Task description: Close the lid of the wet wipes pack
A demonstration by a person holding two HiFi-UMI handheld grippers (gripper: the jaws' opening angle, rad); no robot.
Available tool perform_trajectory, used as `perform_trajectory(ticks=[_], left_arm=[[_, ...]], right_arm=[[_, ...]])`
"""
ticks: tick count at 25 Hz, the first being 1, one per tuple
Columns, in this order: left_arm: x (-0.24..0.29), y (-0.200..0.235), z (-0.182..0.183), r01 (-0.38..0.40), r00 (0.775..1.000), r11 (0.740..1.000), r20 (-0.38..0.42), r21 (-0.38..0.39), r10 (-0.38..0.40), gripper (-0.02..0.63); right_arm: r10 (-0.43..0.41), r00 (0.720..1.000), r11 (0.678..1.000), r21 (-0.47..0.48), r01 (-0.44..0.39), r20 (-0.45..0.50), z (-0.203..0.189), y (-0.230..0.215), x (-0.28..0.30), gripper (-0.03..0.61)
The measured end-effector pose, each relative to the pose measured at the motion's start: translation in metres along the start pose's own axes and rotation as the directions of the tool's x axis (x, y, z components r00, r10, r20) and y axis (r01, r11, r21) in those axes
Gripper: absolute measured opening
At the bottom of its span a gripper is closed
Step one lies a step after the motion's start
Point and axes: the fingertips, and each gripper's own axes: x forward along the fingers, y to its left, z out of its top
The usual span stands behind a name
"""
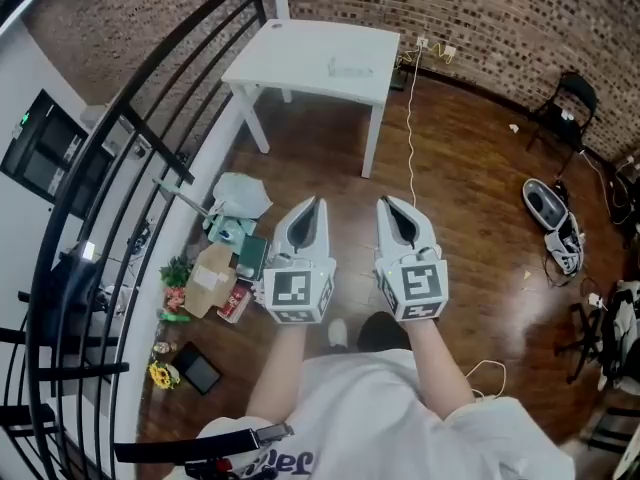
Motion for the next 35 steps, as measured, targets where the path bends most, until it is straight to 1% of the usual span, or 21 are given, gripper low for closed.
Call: perform_trajectory(ticks=[3, 6, 9, 11, 16, 20, 23, 26, 29, 31, 35], left_arm=[[0.021, 0.004, -0.006, 0.009, 1.0, 1.0, -0.007, -0.008, -0.009, 0.015], [0.049, 0.014, -0.013, 0.0, 1.0, 1.0, -0.02, -0.006, 0.0, 0.015], [0.086, 0.031, -0.023, -0.023, 0.999, 1.0, -0.04, -0.003, 0.023, 0.015], [0.117, 0.039, -0.023, -0.035, 0.999, 0.999, -0.04, 0.007, 0.035, 0.015], [0.215, 0.047, -0.005, -0.033, 0.999, 0.998, -0.012, 0.045, 0.034, 0.015], [0.28, 0.053, 0.008, -0.059, 0.998, 0.997, 0.013, 0.055, 0.058, 0.015], [0.312, 0.049, 0.002, -0.074, 0.997, 0.996, 0.001, 0.05, 0.074, 0.015], [0.335, 0.049, -0.013, -0.08, 0.996, 0.995, -0.036, 0.053, 0.082, 0.015], [0.35, 0.059, -0.02, -0.096, 0.993, 0.994, -0.062, 0.048, 0.099, 0.015], [0.364, 0.067, -0.018, -0.101, 0.993, 0.994, -0.061, 0.05, 0.104, 0.015], [0.4, 0.078, -0.021, -0.083, 0.995, 0.995, -0.055, 0.047, 0.086, 0.015]], right_arm=[[-0.014, 1.0, 1.0, 0.01, 0.014, -0.008, -0.004, -0.015, 0.019, -0.009], [-0.014, 1.0, 1.0, 0.019, 0.014, -0.008, -0.008, -0.033, 0.047, -0.009], [0.002, 1.0, 1.0, 0.029, -0.002, -0.012, -0.015, -0.051, 0.084, -0.009], [0.015, 1.0, 0.999, 0.03, -0.015, -0.006, -0.016, -0.068, 0.113, -0.009], [0.01, 1.0, 0.999, 0.039, -0.011, 0.029, -0.001, -0.138, 0.191, -0.009], [0.007, 0.998, 0.999, 0.045, -0.01, 0.063, 0.016, -0.19, 0.238, -0.009], [0.026, 0.998, 0.998, 0.048, -0.028, 0.055, 0.011, -0.217, 0.261, -0.009], [0.032, 0.999, 0.996, 0.08, -0.033, 0.02, -0.008, -0.24, 0.286, -0.009], [0.045, 0.999, 0.992, 0.117, -0.043, -0.011, -0.022, -0.25, 0.303, -0.009], [0.055, 0.998, 0.992, 0.116, -0.054, -0.009, -0.022, -0.251, 0.316, -0.009], [0.077, 0.997, 0.992, 0.101, -0.076, -0.008, -0.022, -0.249, 0.345, -0.009]])
